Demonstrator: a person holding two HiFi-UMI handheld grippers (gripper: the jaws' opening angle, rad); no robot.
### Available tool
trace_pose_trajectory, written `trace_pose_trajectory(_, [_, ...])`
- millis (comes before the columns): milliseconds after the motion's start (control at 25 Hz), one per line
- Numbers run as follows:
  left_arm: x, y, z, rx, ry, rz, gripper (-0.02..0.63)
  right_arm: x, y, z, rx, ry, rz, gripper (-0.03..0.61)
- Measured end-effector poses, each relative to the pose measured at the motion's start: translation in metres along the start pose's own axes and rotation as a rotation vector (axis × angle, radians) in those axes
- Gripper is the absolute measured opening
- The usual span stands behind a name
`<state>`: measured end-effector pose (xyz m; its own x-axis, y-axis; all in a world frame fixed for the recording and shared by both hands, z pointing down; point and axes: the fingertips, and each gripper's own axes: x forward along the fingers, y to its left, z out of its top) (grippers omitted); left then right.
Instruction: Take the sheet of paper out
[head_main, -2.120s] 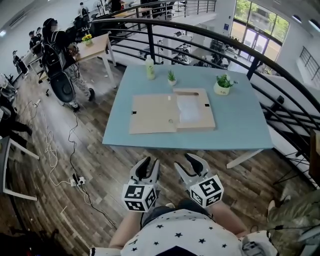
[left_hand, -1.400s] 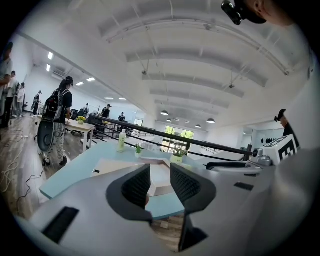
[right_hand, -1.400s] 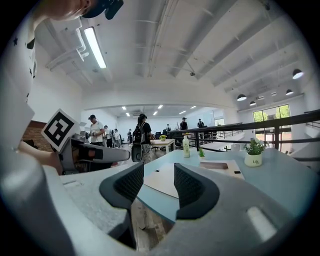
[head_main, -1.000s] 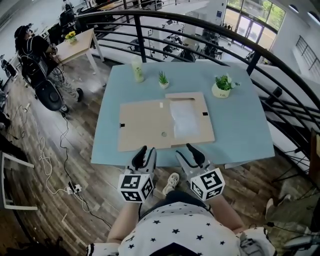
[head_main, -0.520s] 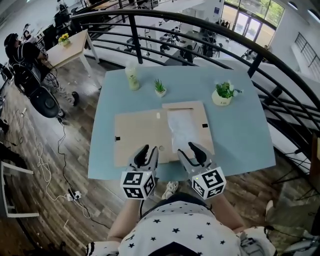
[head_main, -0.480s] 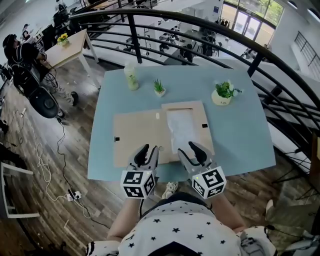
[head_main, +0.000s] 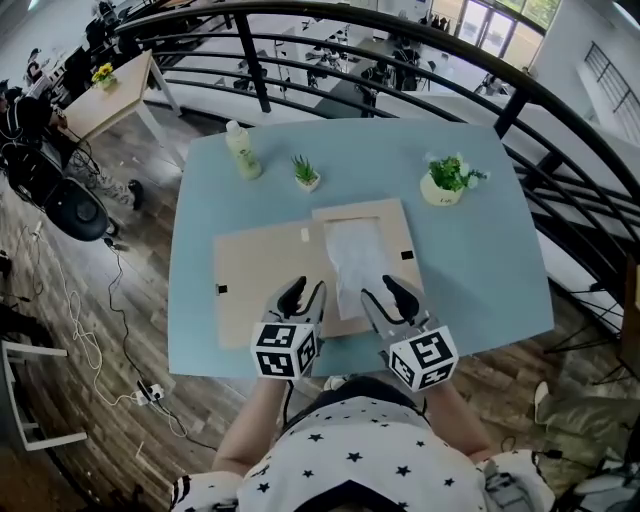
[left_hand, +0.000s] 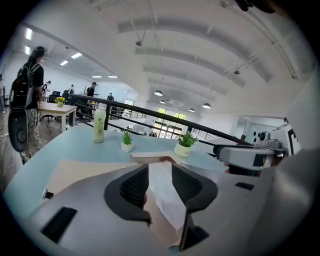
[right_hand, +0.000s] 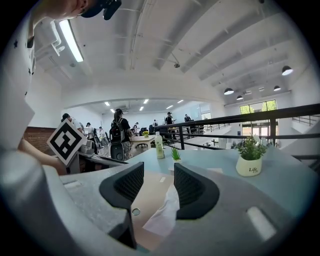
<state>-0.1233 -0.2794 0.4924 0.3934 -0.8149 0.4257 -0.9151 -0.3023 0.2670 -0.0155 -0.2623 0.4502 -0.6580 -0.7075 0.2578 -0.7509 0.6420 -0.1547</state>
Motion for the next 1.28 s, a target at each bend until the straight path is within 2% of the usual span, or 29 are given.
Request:
trace_pose_trajectory(400, [0.053, 0.012, -0.025, 0.002, 0.136, -0.024, 0.157, 0.027, -0.022, -0.007, 0.022, 0.036, 0.004, 0.173])
trace_pose_trajectory(720, [0.088, 0.012, -0.045, 0.036, 0.245, -0.049, 0.166, 0.042, -0.039, -0.009, 0.036, 0.062, 0.006, 0.173])
trace_pose_trajectory(920, [0.102, 0.015, -0.063, 0.052, 0.318, -0.045, 0.172, 0.045, -0.041, -0.012, 0.041, 0.075, 0.024, 0.173])
trace_pose_trajectory(1280, [0.122, 0.020, -0.089, 0.077, 0.437, -0.044, 0.172, 0.045, -0.057, -0.011, 0.058, 0.064, -0.008, 0.173])
